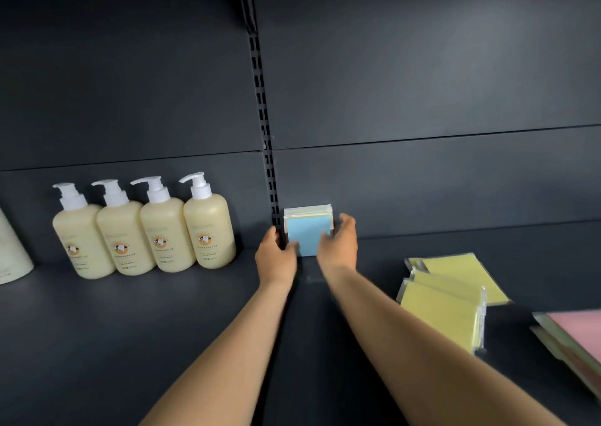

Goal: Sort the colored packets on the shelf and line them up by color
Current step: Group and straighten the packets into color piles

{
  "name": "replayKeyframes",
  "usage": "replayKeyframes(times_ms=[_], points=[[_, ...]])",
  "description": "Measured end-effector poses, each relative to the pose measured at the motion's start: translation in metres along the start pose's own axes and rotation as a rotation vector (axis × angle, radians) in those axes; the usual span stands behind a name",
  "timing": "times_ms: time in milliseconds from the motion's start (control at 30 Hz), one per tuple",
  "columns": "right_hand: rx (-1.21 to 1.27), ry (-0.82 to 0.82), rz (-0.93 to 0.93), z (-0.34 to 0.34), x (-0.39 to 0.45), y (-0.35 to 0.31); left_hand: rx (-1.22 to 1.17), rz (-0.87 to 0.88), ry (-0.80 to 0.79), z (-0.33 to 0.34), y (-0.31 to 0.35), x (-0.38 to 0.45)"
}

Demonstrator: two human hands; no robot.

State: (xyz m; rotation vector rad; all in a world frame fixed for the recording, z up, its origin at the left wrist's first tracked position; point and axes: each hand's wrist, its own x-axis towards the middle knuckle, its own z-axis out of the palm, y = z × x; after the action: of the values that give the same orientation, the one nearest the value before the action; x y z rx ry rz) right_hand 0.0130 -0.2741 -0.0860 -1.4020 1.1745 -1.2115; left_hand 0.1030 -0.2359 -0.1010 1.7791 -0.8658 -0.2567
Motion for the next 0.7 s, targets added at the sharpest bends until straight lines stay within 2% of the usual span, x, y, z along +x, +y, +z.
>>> replayKeyframes(times_ms=[167,267,367,500,600,700], points=[[-0.408,-0.086,-0.136,-0.075,0.005,-0.041,0.167,0.133,-0.111,-0.032,0.02,-0.029],[-0.775,-0.239,-0.216,-0.133,-0.007,-0.057,0.353,0.197,-0.307,-0.048,0.041,-0.044],[-1.113,-0.39,-0.199,-0.183,-0.028,-0.057,0.566,0.219,-0.53,-0.053,0.06,-0.063],[-1.214,-0.45,-0.144,-0.23,-0.045,-0.053,0.651,0.22,-0.681,-0.042,0.078,-0.091],[-1.222,-0.451,-0.152,-0.249,-0.048,-0.05,0.576,0.197,-0.717,-0.024,0.088,-0.11],[-1.214,-0.48,-0.173,-0.257,-0.041,-0.045,0.452,0.09,-0.744,-0.001,0.089,-0.122]])
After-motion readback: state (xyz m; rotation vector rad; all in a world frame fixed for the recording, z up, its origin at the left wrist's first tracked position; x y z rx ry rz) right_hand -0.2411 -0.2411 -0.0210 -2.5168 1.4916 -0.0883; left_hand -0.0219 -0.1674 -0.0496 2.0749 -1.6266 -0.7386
